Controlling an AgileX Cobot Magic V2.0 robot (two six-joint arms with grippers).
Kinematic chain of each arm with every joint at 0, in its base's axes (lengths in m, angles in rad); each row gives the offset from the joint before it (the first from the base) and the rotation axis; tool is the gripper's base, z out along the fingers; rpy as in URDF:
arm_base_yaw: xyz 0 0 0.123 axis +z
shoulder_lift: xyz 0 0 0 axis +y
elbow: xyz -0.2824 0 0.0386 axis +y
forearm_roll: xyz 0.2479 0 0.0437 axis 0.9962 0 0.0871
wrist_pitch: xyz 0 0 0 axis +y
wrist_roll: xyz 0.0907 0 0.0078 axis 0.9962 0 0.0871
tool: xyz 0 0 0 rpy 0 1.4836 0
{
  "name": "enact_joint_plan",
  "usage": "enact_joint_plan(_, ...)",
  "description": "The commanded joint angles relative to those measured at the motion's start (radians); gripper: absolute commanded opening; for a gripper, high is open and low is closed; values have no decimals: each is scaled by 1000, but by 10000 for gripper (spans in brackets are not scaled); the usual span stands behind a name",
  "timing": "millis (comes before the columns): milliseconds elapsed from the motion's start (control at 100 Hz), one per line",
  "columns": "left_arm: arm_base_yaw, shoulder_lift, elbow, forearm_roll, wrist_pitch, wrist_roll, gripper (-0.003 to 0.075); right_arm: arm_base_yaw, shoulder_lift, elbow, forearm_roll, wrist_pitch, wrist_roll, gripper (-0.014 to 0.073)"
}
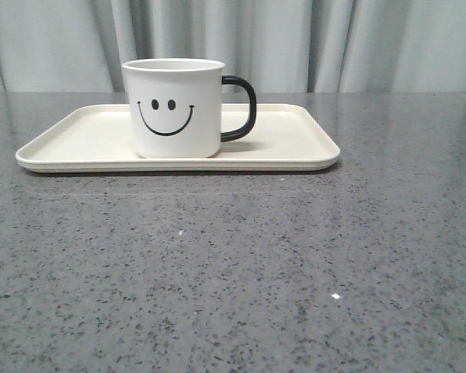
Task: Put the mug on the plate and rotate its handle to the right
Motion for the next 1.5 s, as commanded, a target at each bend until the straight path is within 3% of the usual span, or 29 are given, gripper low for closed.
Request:
enact_joint_plan(0, 0, -29, 10, -8, -73, -9, -20, -7, -36, 19, -57, -113, 85, -64)
enact_joint_plan(170, 0, -29, 10, -8, -73, -9, -20, -7, -150, 163, -139, -172, 205, -64)
enact_joint_plan(680, 0, -29, 10, -8, -73, -9, -20, -7, -542, 467, -139, -232, 229, -64)
enact_joint_plan(990, 0, -29, 10, -8, -73, -9, -20, -7, -539, 531, -139, -330, 233, -64)
enact_joint_plan(1490, 0, -29, 10, -8, -73, -9, -20, -7, -539, 531, -139, -329, 233, -64)
